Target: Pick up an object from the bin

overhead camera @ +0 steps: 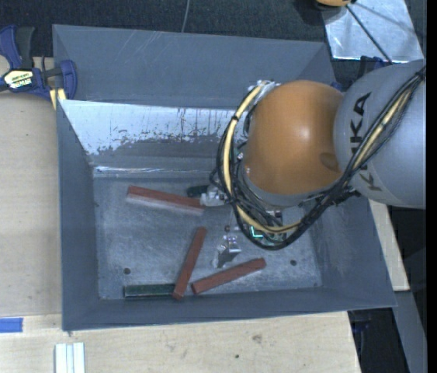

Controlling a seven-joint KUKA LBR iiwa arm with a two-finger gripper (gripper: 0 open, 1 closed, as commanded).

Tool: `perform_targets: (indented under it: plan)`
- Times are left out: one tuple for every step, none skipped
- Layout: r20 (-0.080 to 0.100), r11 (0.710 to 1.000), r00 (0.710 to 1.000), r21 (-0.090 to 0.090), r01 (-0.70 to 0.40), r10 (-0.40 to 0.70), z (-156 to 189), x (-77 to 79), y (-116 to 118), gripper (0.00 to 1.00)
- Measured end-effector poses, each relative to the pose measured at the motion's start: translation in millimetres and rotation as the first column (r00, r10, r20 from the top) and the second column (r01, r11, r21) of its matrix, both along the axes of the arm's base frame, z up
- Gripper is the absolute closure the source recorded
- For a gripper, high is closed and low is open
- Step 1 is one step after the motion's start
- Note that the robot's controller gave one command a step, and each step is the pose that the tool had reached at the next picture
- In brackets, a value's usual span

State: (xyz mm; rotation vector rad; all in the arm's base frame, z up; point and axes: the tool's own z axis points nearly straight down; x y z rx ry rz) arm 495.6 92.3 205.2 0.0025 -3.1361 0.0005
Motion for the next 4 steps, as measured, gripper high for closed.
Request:
perform_targets:
  plan:
    - [0.008,1.0,1.0,0.001,0.002,-0.002,3.5,1.8,-0.3,0.0]
    - [0.016,0.992,0.992,0.001,-0.128,0.128,-21.0,2.2,-2.5,0.0]
    - [0.039,0.955,0.954,0.0,-0.297,0.297,-125.8,44.6,-29.1,1.0]
    - [0.039,0.955,0.954,0.0,-0.296,0.296,-125.8,44.6,-29.1,1.0]
